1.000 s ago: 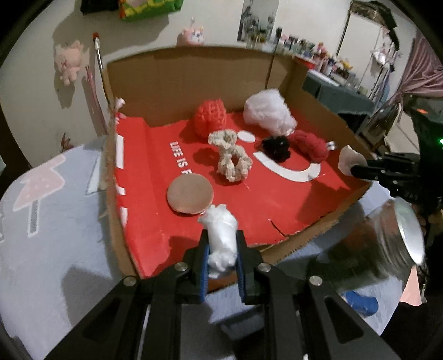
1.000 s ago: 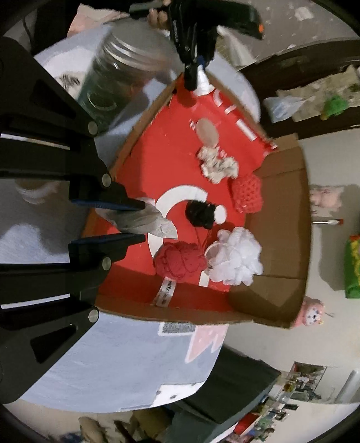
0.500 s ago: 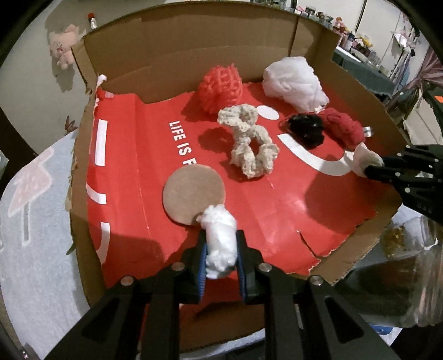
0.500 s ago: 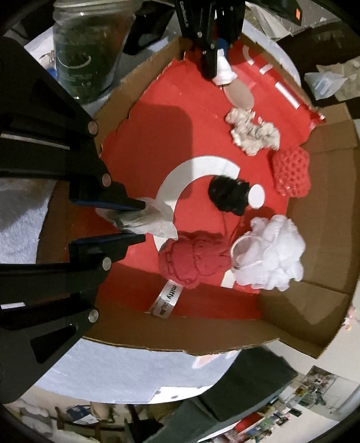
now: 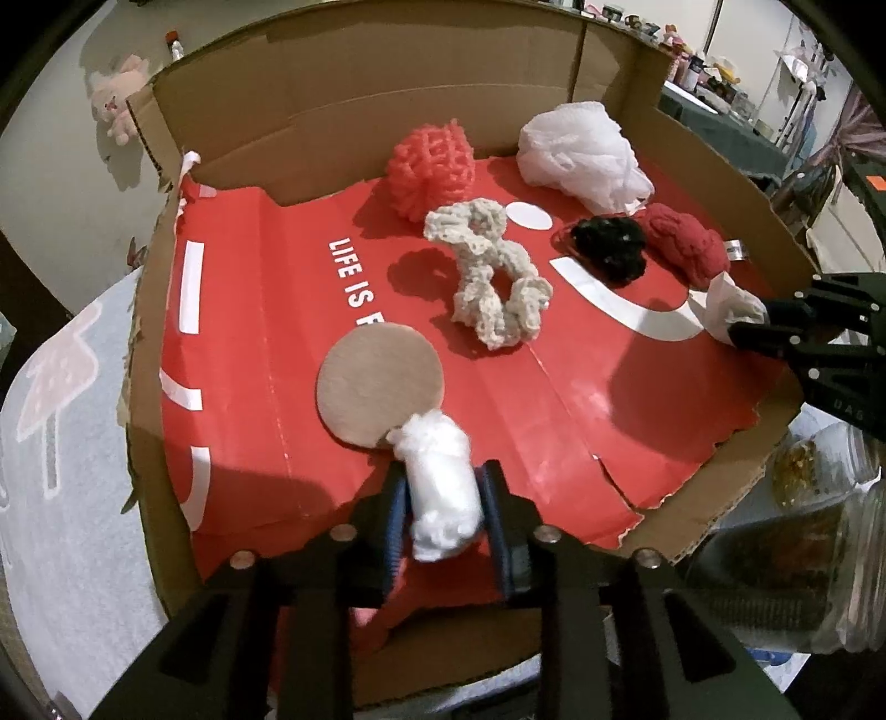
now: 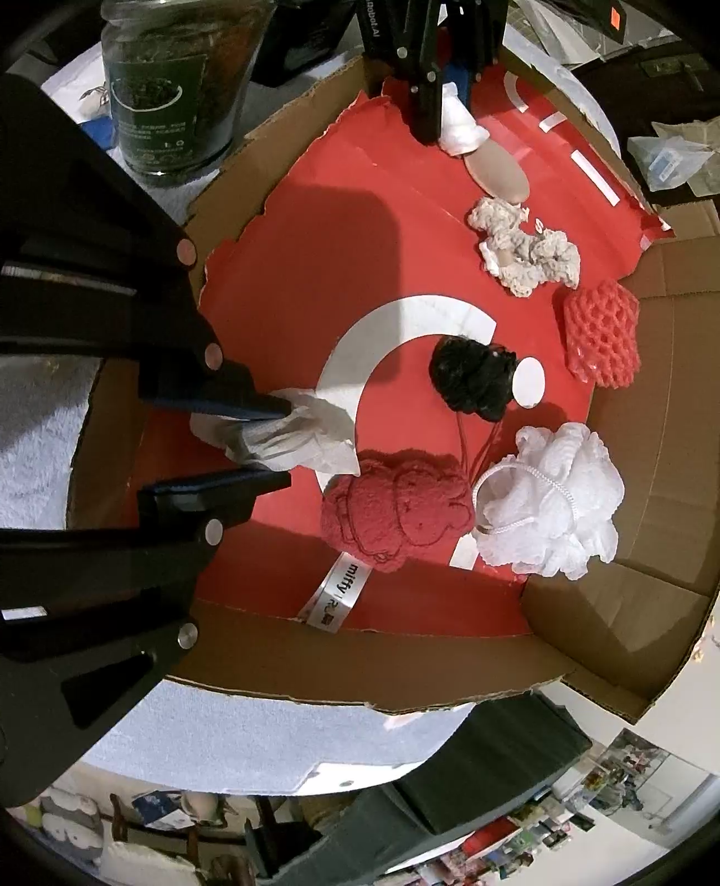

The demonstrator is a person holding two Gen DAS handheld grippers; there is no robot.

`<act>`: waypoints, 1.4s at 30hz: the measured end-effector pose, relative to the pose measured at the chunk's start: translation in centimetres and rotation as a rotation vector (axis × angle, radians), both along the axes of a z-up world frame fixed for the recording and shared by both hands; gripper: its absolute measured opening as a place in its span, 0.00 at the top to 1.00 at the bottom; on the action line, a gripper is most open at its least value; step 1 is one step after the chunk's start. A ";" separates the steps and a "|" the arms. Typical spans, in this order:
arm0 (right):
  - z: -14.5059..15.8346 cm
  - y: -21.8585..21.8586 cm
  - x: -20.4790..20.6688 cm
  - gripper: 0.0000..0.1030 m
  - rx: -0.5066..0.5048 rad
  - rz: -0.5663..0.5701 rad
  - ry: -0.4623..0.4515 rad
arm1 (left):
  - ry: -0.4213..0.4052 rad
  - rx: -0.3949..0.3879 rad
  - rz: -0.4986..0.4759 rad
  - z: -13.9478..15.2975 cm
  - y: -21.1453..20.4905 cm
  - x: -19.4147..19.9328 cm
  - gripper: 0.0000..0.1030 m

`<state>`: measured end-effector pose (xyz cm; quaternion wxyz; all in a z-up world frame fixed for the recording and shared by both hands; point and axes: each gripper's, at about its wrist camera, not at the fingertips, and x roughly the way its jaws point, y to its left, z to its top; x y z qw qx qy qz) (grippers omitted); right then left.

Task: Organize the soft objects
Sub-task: 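Open both tools to release the white cloths into the box, then move both tools back toward the remaining items on the blanket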

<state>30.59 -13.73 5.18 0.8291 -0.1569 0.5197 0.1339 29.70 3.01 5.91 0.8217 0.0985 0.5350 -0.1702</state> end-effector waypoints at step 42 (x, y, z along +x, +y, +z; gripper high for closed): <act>11.3 -0.8 -21.0 0.17 0.306 -0.045 -0.477 | -0.575 -0.267 0.094 11.3 -0.5 -22.1 0.00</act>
